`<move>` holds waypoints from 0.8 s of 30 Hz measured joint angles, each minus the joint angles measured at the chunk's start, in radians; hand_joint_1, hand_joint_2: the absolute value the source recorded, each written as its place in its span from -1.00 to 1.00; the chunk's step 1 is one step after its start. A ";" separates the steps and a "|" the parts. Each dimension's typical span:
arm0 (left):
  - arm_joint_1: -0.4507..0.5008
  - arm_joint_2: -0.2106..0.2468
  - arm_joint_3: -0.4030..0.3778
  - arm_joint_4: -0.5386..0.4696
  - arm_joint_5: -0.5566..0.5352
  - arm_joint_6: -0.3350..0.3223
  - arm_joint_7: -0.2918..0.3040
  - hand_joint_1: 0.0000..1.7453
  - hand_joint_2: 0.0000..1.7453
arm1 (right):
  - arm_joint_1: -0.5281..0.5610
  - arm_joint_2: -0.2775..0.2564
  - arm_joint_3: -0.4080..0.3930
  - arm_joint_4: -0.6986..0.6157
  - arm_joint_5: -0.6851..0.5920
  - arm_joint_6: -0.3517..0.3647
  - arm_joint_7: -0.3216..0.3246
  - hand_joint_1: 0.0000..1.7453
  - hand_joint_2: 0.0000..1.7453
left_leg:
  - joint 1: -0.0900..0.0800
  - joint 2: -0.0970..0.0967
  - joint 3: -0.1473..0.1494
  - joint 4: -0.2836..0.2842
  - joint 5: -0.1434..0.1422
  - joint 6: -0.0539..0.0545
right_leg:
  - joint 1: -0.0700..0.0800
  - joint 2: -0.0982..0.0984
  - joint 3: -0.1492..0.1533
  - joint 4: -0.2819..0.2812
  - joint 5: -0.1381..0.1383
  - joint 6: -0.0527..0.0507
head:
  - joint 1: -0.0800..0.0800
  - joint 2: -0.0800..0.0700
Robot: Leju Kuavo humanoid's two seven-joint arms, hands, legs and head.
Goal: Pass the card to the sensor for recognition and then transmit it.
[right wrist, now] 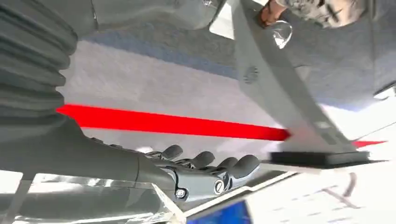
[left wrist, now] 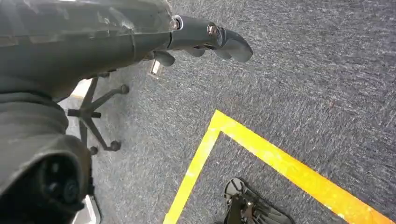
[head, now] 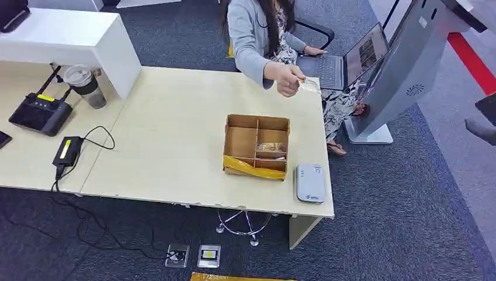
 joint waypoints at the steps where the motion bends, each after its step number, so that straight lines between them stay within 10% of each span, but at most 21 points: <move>1: 0.000 0.001 -0.003 0.000 0.000 -0.004 0.000 -1.00 -1.00 | -0.008 0.008 -0.002 -0.017 0.039 0.010 0.008 -1.00 1.00 | 0.000 0.000 0.000 0.000 0.000 0.000 | 0.000 0.000 0.000 0.000 0.000 0.000 | 0.000 0.000; 24: -0.002 0.041 -0.088 0.000 -0.068 -0.095 -0.105 -1.00 -1.00 | 0.203 0.220 -0.109 -0.599 0.383 0.146 0.166 -1.00 1.00 | 0.002 -0.002 0.000 0.000 0.000 0.000 | 0.002 -0.002 0.000 0.000 0.000 0.000 | 0.001 0.000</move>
